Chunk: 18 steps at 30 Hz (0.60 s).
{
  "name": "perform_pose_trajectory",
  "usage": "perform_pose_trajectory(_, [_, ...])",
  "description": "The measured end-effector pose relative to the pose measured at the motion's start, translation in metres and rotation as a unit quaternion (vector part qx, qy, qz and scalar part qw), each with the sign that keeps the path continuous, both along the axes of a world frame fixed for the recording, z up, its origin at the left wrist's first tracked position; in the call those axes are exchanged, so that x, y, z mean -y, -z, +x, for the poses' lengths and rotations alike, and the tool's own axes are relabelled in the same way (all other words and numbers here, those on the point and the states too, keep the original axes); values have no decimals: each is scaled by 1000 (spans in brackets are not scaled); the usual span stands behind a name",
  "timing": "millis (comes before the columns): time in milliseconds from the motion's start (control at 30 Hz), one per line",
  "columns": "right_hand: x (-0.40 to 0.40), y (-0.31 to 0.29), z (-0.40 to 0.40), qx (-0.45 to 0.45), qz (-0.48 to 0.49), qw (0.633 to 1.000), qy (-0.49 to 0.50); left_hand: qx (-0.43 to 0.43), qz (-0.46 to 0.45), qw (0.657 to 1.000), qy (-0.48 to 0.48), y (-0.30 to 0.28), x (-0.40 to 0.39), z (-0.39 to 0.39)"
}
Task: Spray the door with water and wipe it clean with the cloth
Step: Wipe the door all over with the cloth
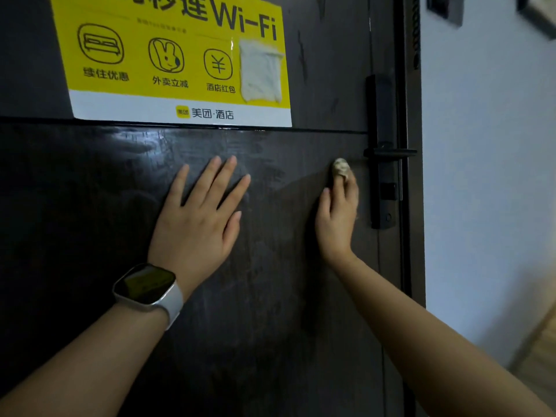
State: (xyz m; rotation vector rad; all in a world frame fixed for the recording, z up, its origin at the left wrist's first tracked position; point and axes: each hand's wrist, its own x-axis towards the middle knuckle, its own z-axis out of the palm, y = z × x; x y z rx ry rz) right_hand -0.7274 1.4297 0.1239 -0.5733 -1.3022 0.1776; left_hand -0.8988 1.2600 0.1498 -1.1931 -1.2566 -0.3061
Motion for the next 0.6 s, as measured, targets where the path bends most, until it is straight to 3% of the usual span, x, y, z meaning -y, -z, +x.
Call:
perform_pose_trajectory(67, [18,5,-12,69,82,994,-9,-2,6,1000,1,0,0,0])
perform_pose_trajectory(167, [30,-1,-15,200,205,958,-16,-4,9,1000,6,1,0,0])
perform_pose_trajectory(267, [10,-14,0,258,232,937,36,-6,7,1000,12,0,0,0])
perform_pose_trajectory(333, [-15,-16,14,215,171,960,56,-5,7,1000,16,0,0,-1])
perform_pose_trajectory(467, [-34,-26,37,52,-3,999,1,-6,10,1000,18,-1,0,-1])
perform_pose_trajectory(533, [-23,-31,26,39,-16,999,-8,-5,14,1000,21,0,0,0])
perform_pose_trajectory(600, [1,-34,4,100,56,993,-15,-5,18,999,26,1,-1,0])
